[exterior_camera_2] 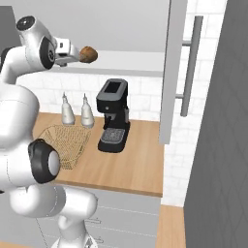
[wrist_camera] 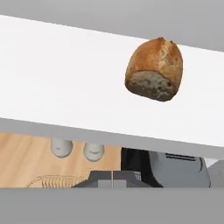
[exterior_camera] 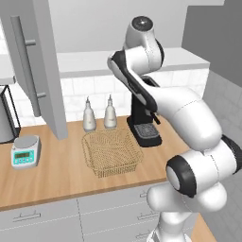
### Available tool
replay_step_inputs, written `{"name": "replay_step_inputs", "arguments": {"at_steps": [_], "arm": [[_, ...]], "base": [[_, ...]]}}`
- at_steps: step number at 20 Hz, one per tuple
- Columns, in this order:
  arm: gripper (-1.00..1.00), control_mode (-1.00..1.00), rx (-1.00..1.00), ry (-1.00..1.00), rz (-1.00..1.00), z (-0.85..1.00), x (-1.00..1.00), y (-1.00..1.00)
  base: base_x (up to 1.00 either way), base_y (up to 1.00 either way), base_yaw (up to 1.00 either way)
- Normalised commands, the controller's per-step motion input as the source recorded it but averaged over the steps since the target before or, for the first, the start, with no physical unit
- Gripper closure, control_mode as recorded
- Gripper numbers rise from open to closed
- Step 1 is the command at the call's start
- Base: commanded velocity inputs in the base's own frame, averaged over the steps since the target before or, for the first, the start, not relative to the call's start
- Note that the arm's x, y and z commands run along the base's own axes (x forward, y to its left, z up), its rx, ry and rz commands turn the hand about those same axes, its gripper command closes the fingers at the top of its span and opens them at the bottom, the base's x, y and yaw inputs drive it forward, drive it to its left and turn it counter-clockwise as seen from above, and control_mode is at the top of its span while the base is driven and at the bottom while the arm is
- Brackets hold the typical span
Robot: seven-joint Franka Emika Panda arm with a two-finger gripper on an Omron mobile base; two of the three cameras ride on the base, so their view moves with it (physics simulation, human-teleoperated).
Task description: Open the cabinet, pick up the bread from the cabinet and place it in the basket. Then move the basket to the dining counter.
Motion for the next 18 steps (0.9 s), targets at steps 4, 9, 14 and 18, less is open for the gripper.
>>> {"name": "replay_step_inputs", "arguments": {"at_steps": [4,9,14,18], "arm": [[1.0,-1.0,0.11,-0.08,0.0,0.04,0.44,-0.3],[1.0,-1.0,0.01,-0.17,0.0,0.24,0.21,-0.19],[-1.0,-1.0,0.05,-0.13,0.0,0.06,0.32,-0.24],[-1.0,-1.0,0.05,0.0,0.0,0.13,0.18,-0.21]], "base": [[0.0,0.0,0.0],[0.0,0.0,0.0],[0.0,0.0,0.0],[0.0,0.0,0.0]]}}
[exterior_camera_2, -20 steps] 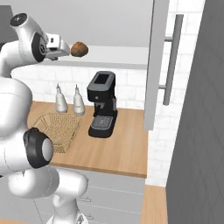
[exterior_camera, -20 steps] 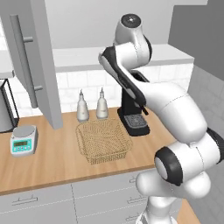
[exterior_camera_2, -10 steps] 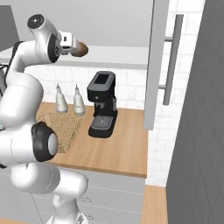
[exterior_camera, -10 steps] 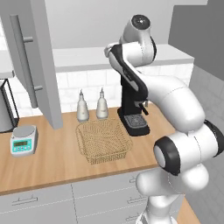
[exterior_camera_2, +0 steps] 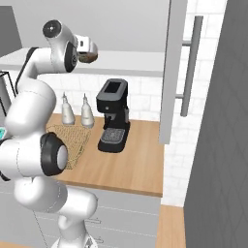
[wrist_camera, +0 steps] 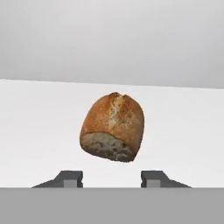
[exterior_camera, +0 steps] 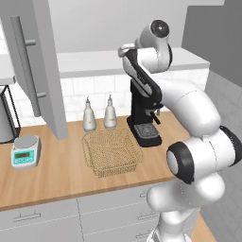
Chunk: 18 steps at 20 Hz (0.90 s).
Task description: Open the cabinet, pick up the bread from the cabinet and place it in the basket. Then move the basket to the dining counter.
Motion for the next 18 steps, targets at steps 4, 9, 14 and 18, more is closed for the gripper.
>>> {"name": "replay_step_inputs", "arguments": {"at_steps": [4,9,14,18], "arm": [[-1.0,-1.0,0.0,0.0,0.0,0.06,0.16,-0.05],[-1.0,-1.0,0.0,0.01,0.0,0.05,0.13,0.0],[-1.0,-1.0,0.0,0.0,0.0,0.0,0.36,0.0],[-1.0,-1.0,0.0,0.0,0.0,0.0,0.35,0.0]], "base": [[0.0,0.0,0.0],[0.0,0.0,0.0],[0.0,0.0,0.0],[0.0,0.0,0.0]]}}
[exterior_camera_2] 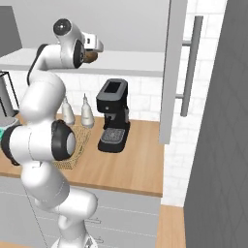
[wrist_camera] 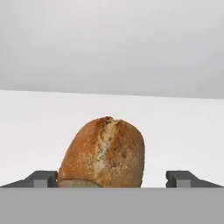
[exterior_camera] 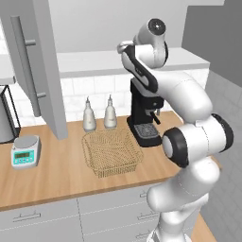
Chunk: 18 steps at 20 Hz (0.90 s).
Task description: Open the cabinet, pick up the bread from the cabinet and place it in the basket. Then move the basket to the dining counter.
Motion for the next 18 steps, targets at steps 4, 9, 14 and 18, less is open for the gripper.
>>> {"name": "replay_step_inputs", "arguments": {"at_steps": [4,9,14,18], "arm": [[-1.0,-1.0,0.0,0.0,0.0,0.0,0.22,0.08],[-1.0,-1.0,0.0,0.03,-0.02,-0.01,0.11,0.18],[-1.0,-1.0,0.0,0.02,-0.05,-0.08,0.11,0.11],[-1.0,-1.0,0.0,0.0,-0.04,-0.09,0.15,0.0]], "base": [[0.0,0.0,0.0],[0.0,0.0,0.0],[0.0,0.0,0.0],[0.0,0.0,0.0]]}}
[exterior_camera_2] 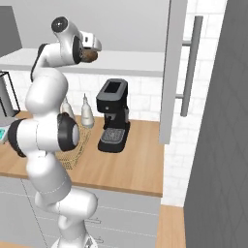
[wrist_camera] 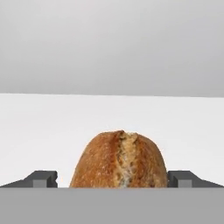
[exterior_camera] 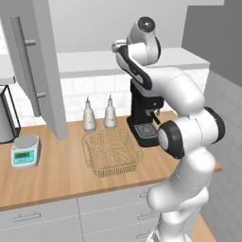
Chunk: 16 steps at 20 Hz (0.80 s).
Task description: Open the cabinet, pick up the bread from the cabinet and place it in the basket. Then move the basket to the dining counter.
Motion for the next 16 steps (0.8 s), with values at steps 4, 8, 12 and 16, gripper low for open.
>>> {"name": "replay_step_inputs", "arguments": {"at_steps": [4,8,12,16], "arm": [[-1.0,-1.0,0.0,0.0,-0.03,-0.1,0.18,0.0],[-1.0,-1.0,0.0,0.0,-0.02,-0.06,0.01,-0.15],[-1.0,-1.0,0.0,0.0,0.0,-0.08,0.0,-0.21],[-1.0,-1.0,0.0,0.0,0.0,-0.14,0.0,-0.01]], "base": [[0.0,0.0,0.0],[0.0,0.0,0.0],[0.0,0.0,0.0],[0.0,0.0,0.0]]}}
